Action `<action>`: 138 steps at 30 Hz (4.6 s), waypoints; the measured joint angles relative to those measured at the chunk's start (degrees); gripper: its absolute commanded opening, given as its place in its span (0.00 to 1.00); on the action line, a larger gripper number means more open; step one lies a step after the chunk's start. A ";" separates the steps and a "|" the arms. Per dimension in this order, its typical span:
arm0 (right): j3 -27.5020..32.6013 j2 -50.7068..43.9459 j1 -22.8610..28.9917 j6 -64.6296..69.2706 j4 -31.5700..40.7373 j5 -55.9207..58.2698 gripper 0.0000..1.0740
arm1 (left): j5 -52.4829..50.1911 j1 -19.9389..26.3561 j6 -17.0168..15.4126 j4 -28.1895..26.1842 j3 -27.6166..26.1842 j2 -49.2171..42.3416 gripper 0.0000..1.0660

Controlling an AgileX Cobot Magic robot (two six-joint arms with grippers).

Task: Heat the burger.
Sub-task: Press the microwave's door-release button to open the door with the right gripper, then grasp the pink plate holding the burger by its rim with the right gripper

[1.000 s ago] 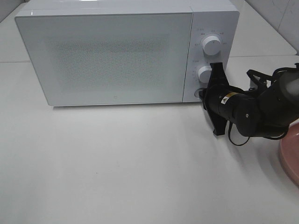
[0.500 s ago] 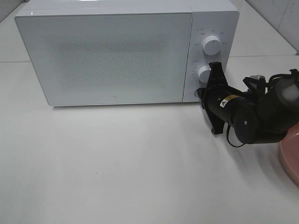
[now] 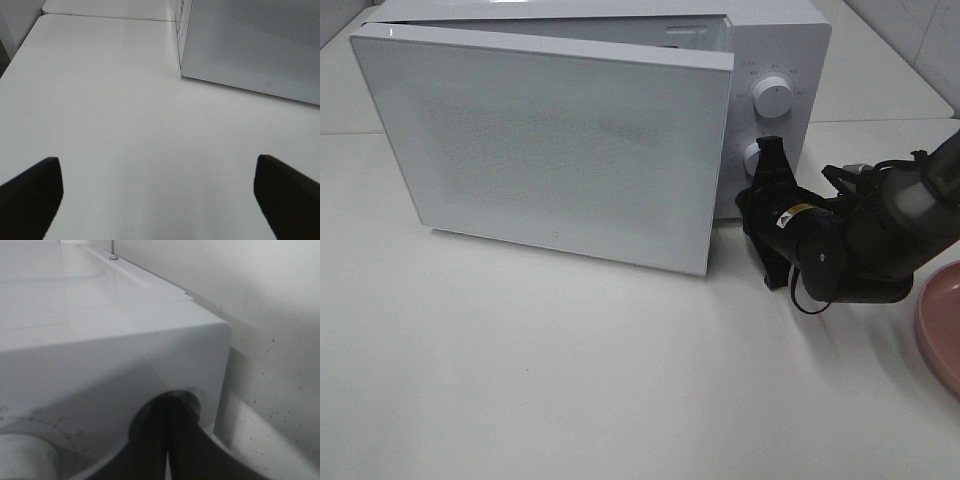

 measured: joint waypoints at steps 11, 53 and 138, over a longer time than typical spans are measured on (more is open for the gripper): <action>0.69 -0.86 0.11 -0.63 0.40 -0.46 0.00 | 0.00 0.00 0.00 0.00 0.00 0.00 0.90; 5.39 -25.73 -1.49 -18.28 -15.81 44.23 0.00 | 0.00 0.00 0.00 0.00 0.00 0.00 0.90; 5.44 -38.96 -18.51 -77.35 -30.37 93.74 0.84 | 0.00 0.00 0.00 0.00 0.00 0.00 0.90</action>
